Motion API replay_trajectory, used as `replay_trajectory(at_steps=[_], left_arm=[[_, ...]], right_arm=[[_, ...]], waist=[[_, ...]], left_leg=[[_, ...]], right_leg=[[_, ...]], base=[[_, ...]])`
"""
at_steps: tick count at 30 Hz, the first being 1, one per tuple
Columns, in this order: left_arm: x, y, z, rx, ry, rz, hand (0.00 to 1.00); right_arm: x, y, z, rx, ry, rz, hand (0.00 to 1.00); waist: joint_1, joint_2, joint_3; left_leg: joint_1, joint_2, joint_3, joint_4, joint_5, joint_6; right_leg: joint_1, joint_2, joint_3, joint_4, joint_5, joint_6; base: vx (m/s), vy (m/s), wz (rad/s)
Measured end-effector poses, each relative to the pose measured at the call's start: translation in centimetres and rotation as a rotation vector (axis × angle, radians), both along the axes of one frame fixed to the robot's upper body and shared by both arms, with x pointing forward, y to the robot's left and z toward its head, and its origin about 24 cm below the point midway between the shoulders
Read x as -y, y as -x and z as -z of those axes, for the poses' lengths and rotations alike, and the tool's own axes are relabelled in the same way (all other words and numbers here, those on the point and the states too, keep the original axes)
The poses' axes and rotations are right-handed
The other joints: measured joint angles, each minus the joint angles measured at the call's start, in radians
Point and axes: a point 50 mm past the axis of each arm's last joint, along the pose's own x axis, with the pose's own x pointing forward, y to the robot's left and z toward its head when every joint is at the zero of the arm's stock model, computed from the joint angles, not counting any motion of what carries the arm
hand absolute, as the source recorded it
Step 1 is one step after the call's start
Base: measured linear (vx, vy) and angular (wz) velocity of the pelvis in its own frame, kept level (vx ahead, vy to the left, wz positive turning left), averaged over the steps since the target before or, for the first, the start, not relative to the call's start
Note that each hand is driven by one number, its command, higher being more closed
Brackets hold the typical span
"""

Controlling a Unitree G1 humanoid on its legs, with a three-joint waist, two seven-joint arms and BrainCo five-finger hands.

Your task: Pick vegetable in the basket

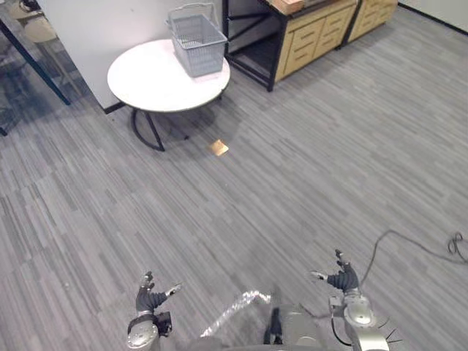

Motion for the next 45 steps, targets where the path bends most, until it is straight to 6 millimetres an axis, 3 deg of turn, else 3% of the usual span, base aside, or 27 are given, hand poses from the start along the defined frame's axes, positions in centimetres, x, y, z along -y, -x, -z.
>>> replay_trajectory(at_steps=[1, 2, 3, 4, 5, 7, 8, 9, 11, 14, 15, 18, 20, 21, 24, 25, 26, 27, 28, 30, 34, 36, 38, 39, 41, 43, 45], left_arm=[[0.0, -0.3, -0.1, 0.007, -0.001, 0.002, 0.00], [-0.3, -0.1, -0.1, 0.002, -0.009, 0.001, 0.00], [-0.4, 0.4, 0.2, -0.016, -0.012, -0.003, 0.00], [0.2, 0.1, 0.4, -0.019, 0.008, -0.003, 0.00], [0.7, -0.7, 0.3, -0.005, 0.021, 0.007, 0.00], [1.3, -0.6, 0.5, -0.006, 0.043, -0.001, 0.00], [1.9, -0.2, 0.7, -0.011, 0.063, -0.008, 0.00], [1.9, -0.2, 0.7, -0.008, 0.064, -0.011, 0.00], [1.8, 0.0, 0.8, -0.012, 0.063, -0.016, 0.00], [1.7, 0.1, 0.7, -0.005, 0.075, -0.031, 0.00], [1.7, 0.0, 0.6, -0.002, 0.075, -0.031, 0.00], [1.6, 0.8, 0.9, -0.021, 0.074, -0.037, 0.00], [1.3, 1.1, 0.9, -0.023, 0.067, -0.043, 0.00], [1.0, 1.5, 1.0, -0.033, 0.059, -0.053, 0.00], [1.9, 0.8, 0.7, -0.005, 0.078, -0.039, 0.00], [1.8, 1.0, 0.8, -0.014, 0.074, -0.038, 0.00], [1.6, 1.4, 1.0, -0.032, 0.065, -0.034, 0.00], [1.5, 1.5, 1.0, -0.040, 0.057, -0.028, 0.00], [1.3, 1.8, 1.1, -0.055, 0.036, -0.010, 0.00], [1.3, 1.9, 1.2, -0.068, 0.021, 0.023, 0.00], [1.2, 1.4, 1.3, -0.078, 0.004, 0.045, 0.00], [1.3, 1.6, 1.7, -0.114, -0.022, 0.094, 0.00], [1.3, 2.8, 2.2, -0.154, -0.032, 0.106, 0.00], [2.2, 3.1, 2.7, -0.180, -0.016, 0.128, 0.00], [2.8, 3.7, 3.1, -0.206, -0.011, 0.159, 0.00], [3.3, 4.2, 3.6, -0.235, 0.002, 0.177, 0.00], [3.2, 4.1, 3.4, -0.224, 0.000, 0.173, 0.00]], right_arm=[[0.0, 0.1, 0.0, -0.004, 0.004, -0.006, 0.00], [-0.3, 0.4, 0.2, -0.016, 0.005, -0.020, 0.00], [-0.4, 0.9, 0.4, -0.027, 0.005, -0.027, 0.00], [-0.1, 0.6, 0.2, -0.025, 0.013, -0.024, 0.00], [-0.3, -0.1, 0.0, -0.009, 0.006, -0.020, 0.00], [-0.9, -0.9, -0.5, 0.012, 0.003, -0.052, 0.00], [-1.2, -1.1, -0.8, 0.026, 0.005, -0.069, 0.00], [-1.7, -1.4, -1.0, 0.047, -0.005, -0.076, 0.00], [-2.1, -1.7, -1.4, 0.083, -0.013, -0.078, 0.00], [-2.0, -2.1, -1.8, 0.105, -0.004, -0.061, 0.00], [-1.8, -1.9, -1.6, 0.098, -0.006, -0.054, 0.00], [-1.4, -1.7, -1.6, 0.094, -0.005, -0.036, 0.00], [-1.1, -1.5, -1.4, 0.083, 0.003, -0.020, 0.00], [-1.4, -1.3, -1.2, 0.074, -0.004, -0.019, 0.00], [-1.0, -0.9, -1.0, 0.060, 0.010, -0.009, 0.00], [-1.2, -0.8, -0.9, 0.056, 0.010, -0.011, 0.00], [-1.4, -0.8, -0.9, 0.053, 0.008, -0.015, 0.00], [-1.5, -0.9, -0.9, 0.052, 0.012, -0.020, 0.00], [-1.8, -1.2, -1.0, 0.057, 0.027, -0.040, 0.00], [-2.4, -1.6, -1.5, 0.082, 0.046, -0.072, 0.00], [-3.3, -3.5, -4.1, 0.203, 0.091, -0.119, 0.00], [-3.9, -4.5, -5.3, 0.259, 0.127, -0.144, 0.00], [-4.5, -4.9, -6.8, 0.325, 0.153, -0.176, 0.00], [-4.3, -5.5, -7.9, 0.366, 0.198, -0.199, 0.00], [-4.7, -6.2, -9.0, 0.411, 0.249, -0.239, 0.00], [-5.2, -6.9, -10.5, 0.474, 0.339, -0.281, 0.00], [-6.2, -7.5, -11.5, 0.527, 0.379, -0.311, 0.00]], waist=[[0.001, -0.006, 0.003], [0.006, -0.019, 0.000], [-0.004, -0.044, -0.009], [-0.006, -0.006, -0.001], [-0.014, 0.018, 0.014], [-0.016, 0.016, 0.017], [-0.008, 0.020, 0.025], [0.004, 0.023, 0.029], [0.027, 0.004, 0.039], [0.062, -0.024, 0.056], [0.067, -0.034, 0.063], [0.086, -0.045, 0.068], [0.098, -0.039, 0.064], [0.111, -0.064, 0.044], [0.113, -0.099, 0.025], [0.111, -0.105, 0.026], [0.103, -0.108, 0.026], [0.098, -0.109, 0.026], [0.084, -0.108, 0.026], [0.060, -0.097, 0.021], [0.039, -0.092, 0.027], [0.032, -0.101, 0.023], [0.033, -0.148, -0.006], [0.029, -0.099, -0.007], [0.034, -0.058, -0.021], [0.037, -0.035, -0.011], [0.064, -0.030, -0.008]], left_leg=[[0.018, 0.004, -0.001, 0.003, -0.001, -0.019], [0.052, 0.000, -0.008, 0.017, -0.014, -0.054], [0.088, -0.001, -0.036, 0.055, -0.034, -0.090], [0.088, 0.026, -0.043, 0.084, -0.033, -0.095], [0.047, 0.045, -0.045, 0.176, 0.040, -0.204], [-0.050, 0.031, -0.034, 0.386, 0.314, -0.218], [-0.122, 0.066, -0.001, 0.586, 0.434, -0.212], [-0.212, 0.130, 0.078, 0.810, 0.383, -0.155], [-0.322, 0.182, 0.152, 0.976, 0.295, -0.069], [-0.539, 0.177, 0.222, 0.873, 0.179, -0.072], [-0.590, 0.152, 0.253, 0.716, 0.159, -0.069], [-0.622, 0.052, 0.276, 0.209, 0.223, -0.090], [-0.611, 0.025, 0.269, 0.050, 0.359, -0.030], [-0.600, -0.004, 0.274, 0.046, 0.445, 0.017], [-0.563, -0.067, 0.280, 0.089, 0.372, 0.073], [-0.521, -0.085, 0.277, 0.094, 0.337, 0.078], [-0.449, -0.106, 0.266, 0.088, 0.292, 0.087], [-0.415, -0.115, 0.260, 0.087, 0.271, 0.091], [-0.334, -0.130, 0.232, 0.073, 0.237, 0.099], [-0.196, -0.126, 0.181, 0.011, 0.212, 0.098], [-0.085, -0.088, 0.112, -0.046, 0.196, 0.082], [-0.029, -0.073, 0.096, -0.048, 0.158, 0.020], [0.026, -0.089, 0.062, -0.033, 0.071, -0.022], [0.042, -0.049, 0.033, 0.001, 0.033, -0.043], [-0.024, -0.003, 0.012, 0.125, 0.035, -0.048], [-0.174, 0.059, 0.013, 0.474, 0.093, -0.145], [-0.243, 0.114, 0.091, 0.617, 0.074, -0.114]], right_leg=[[-0.004, 0.009, 0.004, -0.099, 0.064, -0.006], [0.000, 0.026, 0.016, -0.268, 0.204, -0.029], [0.012, 0.020, 0.036, -0.293, 0.405, -0.112], [0.002, 0.036, 0.013, -0.232, 0.366, -0.139], [-0.002, 0.034, -0.005, -0.152, 0.297, -0.152], [0.072, 0.023, -0.013, -0.151, 0.220, -0.157], [0.197, 0.035, -0.011, -0.238, 0.203, -0.155], [0.319, 0.058, -0.009, -0.321, 0.196, -0.165], [0.453, 0.073, 0.000, -0.412, 0.180, -0.169], [0.598, 0.073, 0.004, -0.491, 0.132, -0.164], [0.638, 0.069, 0.006, -0.503, 0.112, -0.162], [0.730, 0.050, 0.032, -0.524, 0.041, -0.123], [0.780, 0.052, 0.071, -0.542, -0.006, -0.092], [0.795, 0.021, 0.095, -0.529, -0.035, -0.063], [0.709, -0.070, 0.110, -0.253, -0.072, -0.001], [0.657, -0.090, 0.109, -0.071, -0.056, 0.045], [0.574, -0.134, 0.110, 0.190, 0.019, 0.158], [0.537, -0.152, 0.107, 0.307, 0.022, 0.164], [0.478, -0.178, 0.091, 0.477, -0.014, 0.095], [0.376, -0.188, 0.042, 0.513, -0.062, 0.023], [0.189, -0.121, 0.038, 0.168, -0.065, 0.007], [0.197, -0.062, 0.117, -0.298, 0.122, 0.018], [0.194, -0.069, 0.172, -0.366, 0.299, -0.001], [0.192, -0.036, 0.150, -0.294, 0.325, -0.005], [0.210, -0.013, 0.109, -0.298, 0.287, -0.025], [0.312, 0.007, 0.062, -0.357, 0.257, -0.046], [0.407, 0.022, 0.049, -0.406, 0.230, -0.059]], base=[[0.79, -0.103, 0.51], [0.92, -0.158, 0.55], [0.79, -0.143, 0.50], [0.74, -0.157, 0.55], [0.68, -0.170, 0.37], [0.78, -0.228, 0.35], [0.72, -0.213, 0.29], [0.69, -0.208, 0.20], [0.56, -0.184, 0.09], [0.58, -0.124, 0.04], [0.50, -0.027, -0.09], [0.53, 0.052, -0.29], [0.56, 0.150, -0.56], [0.62, 0.197, -0.34], [0.71, 0.225, 0.01], [0.61, 0.210, 0.23], [0.48, 0.155, 0.26], [0.60, 0.164, 0.46], [0.59, 0.111, 0.53], [0.65, 0.069, 0.64], [0.53, -0.069, 0.62], [0.54, -0.178, 0.69], [0.57, -0.255, 0.68], [0.57, -0.264, 0.64], [0.51, -0.260, 0.50], [0.53, -0.303, 0.68], [0.36, -0.172, 0.24]])
